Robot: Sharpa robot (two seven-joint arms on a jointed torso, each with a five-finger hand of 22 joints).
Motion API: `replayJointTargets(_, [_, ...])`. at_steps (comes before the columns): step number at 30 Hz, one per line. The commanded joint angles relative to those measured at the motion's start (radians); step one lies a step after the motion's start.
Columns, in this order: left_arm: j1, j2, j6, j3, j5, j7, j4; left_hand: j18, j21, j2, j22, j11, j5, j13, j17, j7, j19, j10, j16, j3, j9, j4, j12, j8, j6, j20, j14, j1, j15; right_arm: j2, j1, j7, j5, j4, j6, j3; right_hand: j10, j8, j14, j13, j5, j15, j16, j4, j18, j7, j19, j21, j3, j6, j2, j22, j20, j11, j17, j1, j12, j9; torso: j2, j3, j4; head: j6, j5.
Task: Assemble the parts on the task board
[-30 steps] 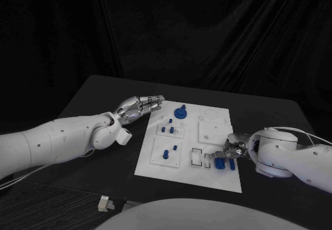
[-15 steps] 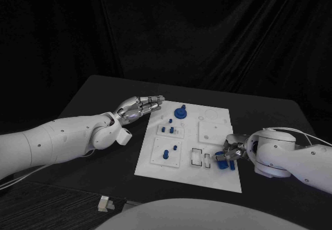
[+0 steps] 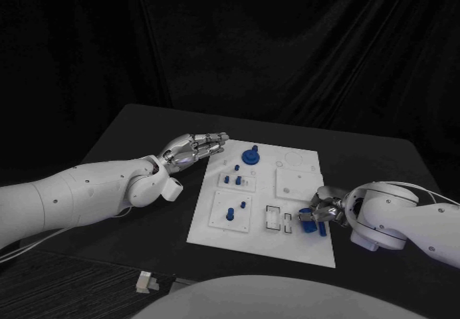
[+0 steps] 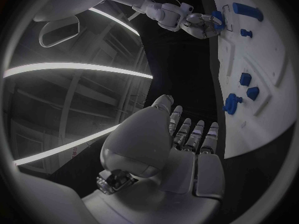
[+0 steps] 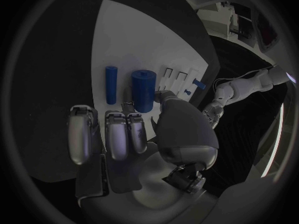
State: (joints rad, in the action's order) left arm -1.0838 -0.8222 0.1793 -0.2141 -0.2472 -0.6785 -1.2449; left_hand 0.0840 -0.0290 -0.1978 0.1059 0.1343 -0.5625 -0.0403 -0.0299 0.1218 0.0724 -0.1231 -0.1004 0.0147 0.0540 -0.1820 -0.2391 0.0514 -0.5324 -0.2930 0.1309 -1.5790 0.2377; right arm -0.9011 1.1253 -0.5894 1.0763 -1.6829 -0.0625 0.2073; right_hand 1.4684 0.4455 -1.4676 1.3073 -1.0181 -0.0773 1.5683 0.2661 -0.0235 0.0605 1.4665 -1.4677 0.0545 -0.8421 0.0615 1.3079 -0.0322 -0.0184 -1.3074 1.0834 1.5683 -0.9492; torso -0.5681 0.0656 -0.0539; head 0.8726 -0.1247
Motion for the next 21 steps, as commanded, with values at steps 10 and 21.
replayJointTargets(10, [0.002,0.002,0.011,0.001,0.007,-0.076,0.0,-0.017,0.0,0.001,-0.001,0.005,-0.006,0.0,-0.002,-0.002,0.004,-0.001,-0.006,-0.008,0.0,0.002,-0.001,0.004,0.009,-0.003,0.0,0.005,0.006,-0.002,0.025,0.033,-0.287,-0.042,-0.147,0.0,0.102,0.019,-0.103,0.263,0.065,-0.008,0.003,-0.048,-0.004,-0.013,0.054,0.0,0.083,0.014,-0.009,0.226,0.007,-0.006,-0.263,-0.014,0.002,-0.013,0.0,0.0002,-0.0004,0.0,0.005])
replayJointTargets(21, [0.002,0.003,0.012,0.001,0.007,-0.075,0.001,-0.017,0.001,0.001,-0.001,0.005,-0.007,0.0,-0.002,-0.002,0.004,-0.001,-0.007,-0.01,0.0,0.002,-0.001,0.004,0.007,-0.003,0.0,0.004,0.007,0.055,0.024,0.024,-0.321,-0.015,-0.122,0.001,0.102,0.031,-0.103,0.263,0.237,-0.005,0.002,-0.039,-0.005,-0.009,0.052,0.003,0.089,0.029,-0.012,0.225,0.004,-0.002,-0.263,-0.049,0.002,-0.019,0.0,0.0002,-0.0003,0.0,0.007])
